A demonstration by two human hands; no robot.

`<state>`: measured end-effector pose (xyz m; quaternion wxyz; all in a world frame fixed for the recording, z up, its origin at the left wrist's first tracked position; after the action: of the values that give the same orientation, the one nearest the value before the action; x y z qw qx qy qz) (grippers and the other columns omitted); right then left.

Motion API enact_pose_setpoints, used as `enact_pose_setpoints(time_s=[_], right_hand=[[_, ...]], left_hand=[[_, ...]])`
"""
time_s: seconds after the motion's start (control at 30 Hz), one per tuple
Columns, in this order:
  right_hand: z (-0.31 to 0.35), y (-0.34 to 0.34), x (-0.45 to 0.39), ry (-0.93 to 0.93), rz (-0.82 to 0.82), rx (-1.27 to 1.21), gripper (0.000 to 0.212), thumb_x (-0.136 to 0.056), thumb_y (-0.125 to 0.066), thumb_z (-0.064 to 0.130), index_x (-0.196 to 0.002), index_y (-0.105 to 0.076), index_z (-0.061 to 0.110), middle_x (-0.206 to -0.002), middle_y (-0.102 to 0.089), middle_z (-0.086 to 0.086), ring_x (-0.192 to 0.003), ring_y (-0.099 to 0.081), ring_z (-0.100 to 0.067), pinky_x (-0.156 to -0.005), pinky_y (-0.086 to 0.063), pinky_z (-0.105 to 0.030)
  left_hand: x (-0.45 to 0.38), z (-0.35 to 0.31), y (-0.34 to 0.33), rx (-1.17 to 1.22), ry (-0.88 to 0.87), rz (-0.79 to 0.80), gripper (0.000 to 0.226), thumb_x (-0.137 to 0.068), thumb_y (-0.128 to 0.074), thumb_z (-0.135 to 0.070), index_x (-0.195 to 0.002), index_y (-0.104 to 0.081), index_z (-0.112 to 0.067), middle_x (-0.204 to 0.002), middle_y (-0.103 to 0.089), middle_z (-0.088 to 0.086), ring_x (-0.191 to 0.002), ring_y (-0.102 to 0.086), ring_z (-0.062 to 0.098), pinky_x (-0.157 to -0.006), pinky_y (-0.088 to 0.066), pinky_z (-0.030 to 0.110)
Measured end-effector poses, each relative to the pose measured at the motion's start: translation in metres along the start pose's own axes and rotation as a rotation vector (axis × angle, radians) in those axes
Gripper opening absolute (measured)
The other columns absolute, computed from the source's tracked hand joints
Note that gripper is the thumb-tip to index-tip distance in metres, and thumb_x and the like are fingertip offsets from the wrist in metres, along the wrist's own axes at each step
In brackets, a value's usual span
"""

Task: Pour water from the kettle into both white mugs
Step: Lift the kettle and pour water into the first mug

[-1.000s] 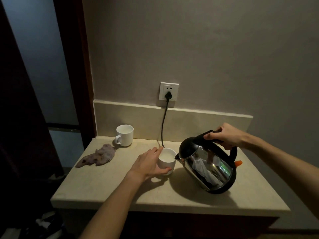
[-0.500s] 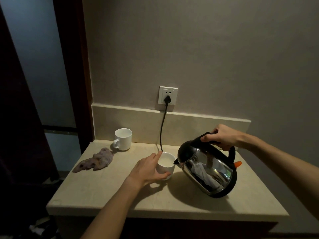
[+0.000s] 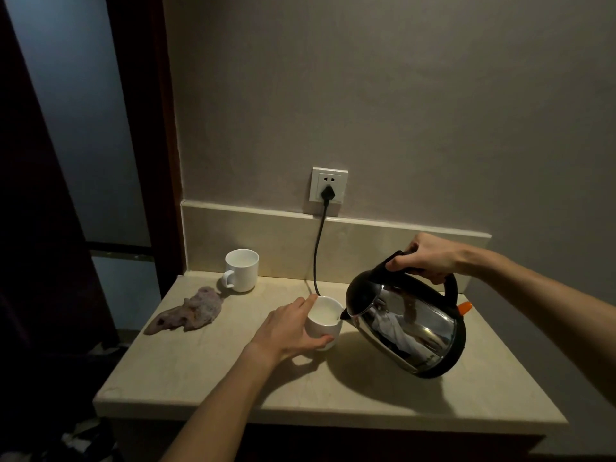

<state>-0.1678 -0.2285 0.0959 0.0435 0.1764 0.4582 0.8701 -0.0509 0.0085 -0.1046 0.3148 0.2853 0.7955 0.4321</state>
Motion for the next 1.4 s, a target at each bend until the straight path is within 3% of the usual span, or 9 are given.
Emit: enact_pose_setpoints(time_s=[0.33, 0.53, 0.73, 1.1, 1.4], right_hand=[[0.005, 0.003, -0.007, -0.012, 0.007, 0.034, 0.047, -0.091, -0.067, 0.040, -0.091, -0.071, -0.006, -0.054, -0.050, 0.001, -0.044, -0.042, -0.010, -0.043, -0.034, -0.021], [0.006, 0.004, -0.010, -0.009, 0.035, 0.028, 0.037, -0.089, -0.069, 0.041, -0.077, -0.069, 0.006, -0.055, -0.050, 0.000, -0.044, -0.042, -0.011, -0.043, -0.034, -0.022], [0.006, 0.008, -0.014, -0.012, 0.008, 0.053, 0.051, -0.091, -0.068, 0.041, -0.096, -0.071, -0.009, -0.055, -0.049, 0.000, -0.044, -0.042, -0.010, -0.042, -0.035, -0.020], [0.012, 0.010, -0.021, 0.000, 0.048, 0.058, 0.037, -0.089, -0.069, 0.043, -0.073, -0.068, 0.010, -0.058, -0.049, -0.001, -0.045, -0.041, -0.010, -0.044, -0.034, -0.022], [0.014, 0.011, -0.022, 0.008, 0.044, 0.091, 0.041, -0.089, -0.069, 0.045, -0.083, -0.071, 0.005, -0.056, -0.049, 0.002, -0.044, -0.043, -0.009, -0.044, -0.035, -0.021]], left_hand=[[0.001, 0.000, -0.002, 0.028, 0.010, -0.012, 0.102, -0.080, -0.061, -0.081, -0.160, -0.026, -0.029, -0.146, -0.054, -0.003, -0.123, -0.057, 0.017, -0.102, -0.054, 0.036], [0.001, 0.000, -0.001, 0.031, 0.002, -0.020, 0.100, -0.080, -0.062, -0.079, -0.159, -0.026, -0.029, -0.140, -0.056, -0.003, -0.119, -0.058, 0.017, -0.100, -0.054, 0.035], [-0.001, 0.001, -0.002, 0.033, 0.001, -0.007, 0.103, -0.079, -0.062, -0.081, -0.160, -0.026, -0.028, -0.143, -0.056, -0.002, -0.121, -0.058, 0.017, -0.102, -0.053, 0.035], [-0.001, 0.002, -0.004, 0.046, -0.001, -0.018, 0.101, -0.077, -0.061, -0.081, -0.157, -0.028, -0.030, -0.141, -0.057, -0.004, -0.118, -0.059, 0.016, -0.100, -0.054, 0.034], [-0.001, 0.001, -0.003, 0.038, -0.018, -0.025, 0.099, -0.078, -0.062, -0.080, -0.156, -0.029, -0.030, -0.137, -0.058, -0.004, -0.114, -0.059, 0.015, -0.098, -0.054, 0.032]])
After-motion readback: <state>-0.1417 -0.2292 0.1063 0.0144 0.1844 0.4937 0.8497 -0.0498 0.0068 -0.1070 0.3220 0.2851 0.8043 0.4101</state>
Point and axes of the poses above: each hand's wrist, its own x-axis away from the middle knuckle, its own y-axis out of the back of the hand, z = x × y, the point moved 3 cm from there along -x, towards the middle knuckle
